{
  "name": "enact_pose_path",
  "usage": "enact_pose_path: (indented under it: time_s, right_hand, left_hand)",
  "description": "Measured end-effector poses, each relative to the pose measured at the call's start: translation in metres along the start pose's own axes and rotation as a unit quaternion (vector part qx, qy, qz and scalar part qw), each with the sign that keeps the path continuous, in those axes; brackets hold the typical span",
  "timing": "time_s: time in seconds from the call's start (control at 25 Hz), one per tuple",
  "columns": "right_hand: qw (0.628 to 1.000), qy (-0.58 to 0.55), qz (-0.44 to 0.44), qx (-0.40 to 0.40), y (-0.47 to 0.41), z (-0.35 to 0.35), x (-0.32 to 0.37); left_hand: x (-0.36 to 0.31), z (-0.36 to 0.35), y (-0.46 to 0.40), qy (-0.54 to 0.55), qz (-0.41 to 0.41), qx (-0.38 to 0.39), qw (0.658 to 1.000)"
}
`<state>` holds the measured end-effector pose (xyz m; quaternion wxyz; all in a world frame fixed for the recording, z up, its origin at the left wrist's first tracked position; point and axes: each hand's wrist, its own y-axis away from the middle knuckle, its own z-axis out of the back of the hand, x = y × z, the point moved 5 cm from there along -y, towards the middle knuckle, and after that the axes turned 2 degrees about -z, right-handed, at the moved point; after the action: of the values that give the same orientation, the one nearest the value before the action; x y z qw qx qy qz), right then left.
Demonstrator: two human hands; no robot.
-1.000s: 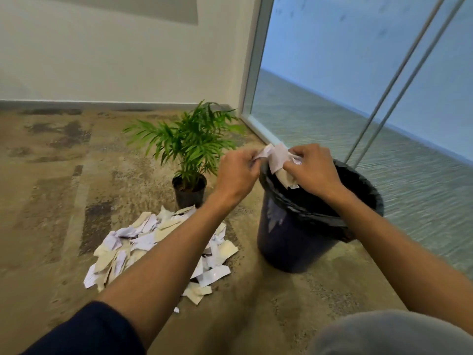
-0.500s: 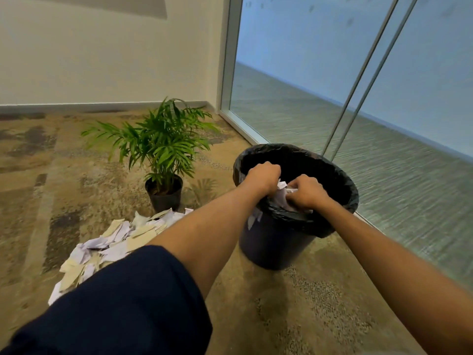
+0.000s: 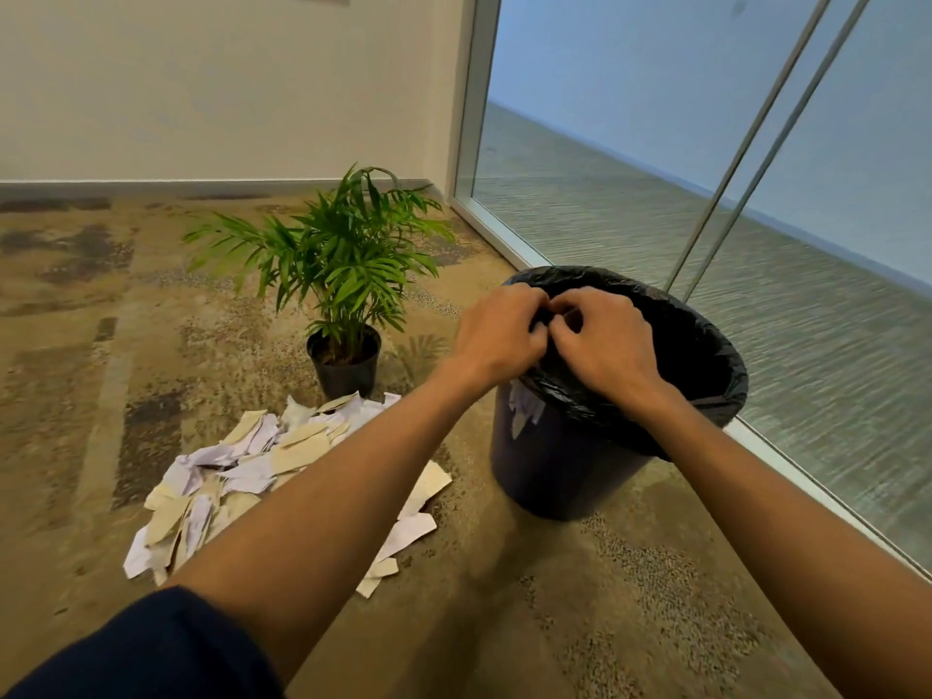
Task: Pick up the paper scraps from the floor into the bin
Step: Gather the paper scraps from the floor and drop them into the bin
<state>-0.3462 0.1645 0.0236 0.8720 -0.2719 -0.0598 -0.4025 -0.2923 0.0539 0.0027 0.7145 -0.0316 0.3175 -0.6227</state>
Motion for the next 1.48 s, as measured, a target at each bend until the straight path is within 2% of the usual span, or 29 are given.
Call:
enact_pose_path:
  time_s: [0.04, 0.12, 0.2, 0.28, 0.48, 0.6, 0.8, 0.88, 1.0, 1.16, 1.32, 1.48]
  right_hand:
    - [0.998, -0.017, 0.058, 0.025, 0.002, -0.043, 0.043]
    - [0.987, 0.007, 0.163, 0.009, 0.018, -0.041, 0.068]
    - [0.964, 0.045, 0.258, -0.041, 0.030, -0.037, 0.080]
    - [0.948, 0.061, 0.310, -0.038, 0.036, -0.043, 0.080]
    - [0.945, 0.023, 0.302, 0.121, 0.052, -0.132, 0.108]
    - [0.932, 0.041, 0.303, 0.196, 0.066, -0.181, 0.117]
    - [0.917, 0.039, 0.301, 0.259, 0.067, -0.234, 0.135]
    - [0.907, 0.046, 0.307, 0.285, 0.061, -0.255, 0.146]
    - [0.886, 0.076, 0.301, 0.345, 0.049, -0.285, 0.159]
    - [0.853, 0.087, 0.283, 0.430, 0.042, -0.308, 0.160]
    - [0.863, 0.053, 0.295, 0.406, 0.051, -0.305, 0.157]
    - [0.880, -0.003, 0.298, 0.370, 0.065, -0.290, 0.153]
  left_hand:
    - [0.048, 0.014, 0.030, -0.012, 0.039, -0.026, 0.999]
    - [0.068, 0.027, 0.056, 0.006, 0.063, -0.081, 0.995]
    - [0.079, 0.036, 0.081, 0.018, 0.086, -0.099, 0.991]
    - [0.101, 0.044, 0.113, 0.034, 0.133, -0.120, 0.983]
    - [0.199, 0.038, 0.223, 0.014, 0.298, -0.107, 0.948]
    - [0.227, 0.031, 0.249, 0.007, 0.343, -0.103, 0.934]
    - [0.241, 0.004, 0.235, -0.066, 0.296, 0.029, 0.953]
    - [0.246, -0.008, 0.227, -0.082, 0.292, 0.077, 0.950]
    - [0.245, -0.026, 0.222, -0.107, 0.266, 0.111, 0.952]
    - [0.243, -0.038, 0.215, -0.095, 0.265, 0.114, 0.953]
    - [0.251, -0.040, 0.219, -0.112, 0.267, 0.149, 0.945]
    - [0.246, -0.032, 0.216, -0.119, 0.235, 0.129, 0.956]
